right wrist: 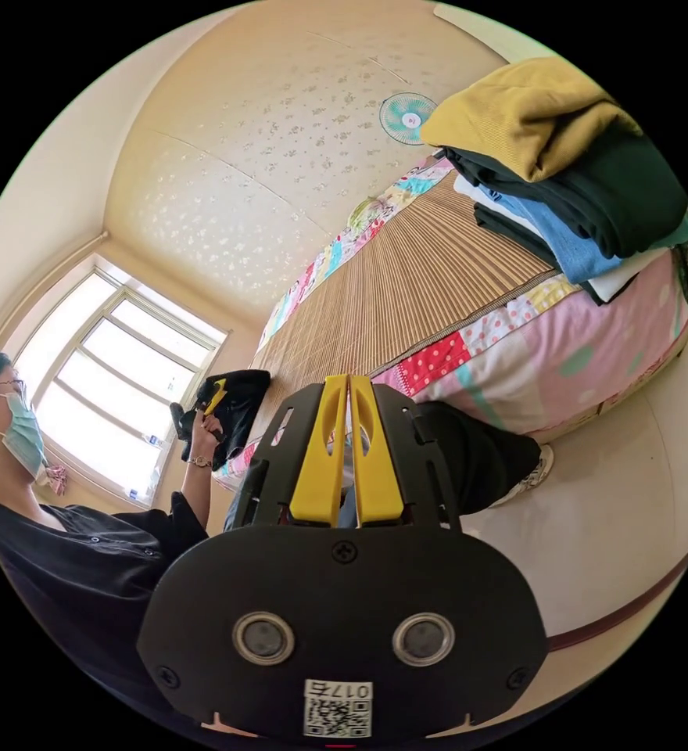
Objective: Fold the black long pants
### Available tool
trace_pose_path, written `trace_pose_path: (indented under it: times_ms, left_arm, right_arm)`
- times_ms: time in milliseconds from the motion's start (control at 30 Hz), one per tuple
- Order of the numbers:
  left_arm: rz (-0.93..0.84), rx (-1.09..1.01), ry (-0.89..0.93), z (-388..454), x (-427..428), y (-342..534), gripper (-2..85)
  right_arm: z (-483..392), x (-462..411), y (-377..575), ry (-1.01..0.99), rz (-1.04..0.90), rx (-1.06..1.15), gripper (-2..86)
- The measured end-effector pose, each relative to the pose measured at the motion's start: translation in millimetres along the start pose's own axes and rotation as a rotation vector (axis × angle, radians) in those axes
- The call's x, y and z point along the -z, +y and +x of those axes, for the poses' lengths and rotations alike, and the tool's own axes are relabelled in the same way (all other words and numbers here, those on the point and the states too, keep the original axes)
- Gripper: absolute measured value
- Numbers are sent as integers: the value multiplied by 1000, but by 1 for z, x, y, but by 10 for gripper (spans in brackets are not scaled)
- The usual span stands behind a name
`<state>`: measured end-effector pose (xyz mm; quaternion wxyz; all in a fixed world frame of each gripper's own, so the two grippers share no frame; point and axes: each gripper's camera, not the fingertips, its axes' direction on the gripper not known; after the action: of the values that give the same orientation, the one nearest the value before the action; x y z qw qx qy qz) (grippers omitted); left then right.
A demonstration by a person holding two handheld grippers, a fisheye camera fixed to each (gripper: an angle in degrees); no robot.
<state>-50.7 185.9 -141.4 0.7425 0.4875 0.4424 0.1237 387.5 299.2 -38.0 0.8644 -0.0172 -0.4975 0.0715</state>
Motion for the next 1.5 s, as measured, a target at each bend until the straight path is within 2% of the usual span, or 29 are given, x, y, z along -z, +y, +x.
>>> trace_pose_path:
  times_ms: [167, 367, 500, 633, 733, 867, 1000, 1067, 1133, 1233, 1367, 1500]
  left_arm:
    - [-227, -156, 96, 82, -83, 76, 45]
    - [-427, -190, 235, 118, -104, 165, -1]
    - [-431, -148, 249, 116, -96, 184, -5]
    - [-437, -168, 233, 115, -87, 182, -4]
    - [-447, -187, 206, 111, -82, 178, -1]
    - [-462, -173, 164, 104, -79, 175, 5]
    - [-465, -155, 132, 91, -59, 173, 21]
    - [-444, -96, 122, 69, -33, 171, 33]
    - [-381, -29, 176, 46, 0, 167, 34]
    - [-187, 103, 213, -4, 70, 161, 23]
    - [100, 295, 94, -83, 153, 143, 62]
    - [105, 322, 171, -121, 159, 97, 110]
  right_arm:
    - [-3, 1, -5, 71, -57, 48, 6]
    - [-21, -40, -28, 100, -189, 182, 17]
    - [-63, -114, -55, -88, -346, 299, 41]
    - [-145, -218, -78, -247, -521, 452, 92]
    - [-192, -289, -102, -242, -573, 489, 127]
    - [-228, -380, -146, -120, -578, 471, 147]
    - [-235, -427, -178, -82, -570, 435, 145]
    - [-214, -456, -185, -79, -687, 365, 130]
    - [-185, -451, -190, -138, -676, 241, 108]
    - [-131, -419, -193, -386, -616, 57, 76]
    - [-78, -366, -180, -679, -601, -54, 61]
    - [-54, -322, -169, -845, -653, -41, 58]
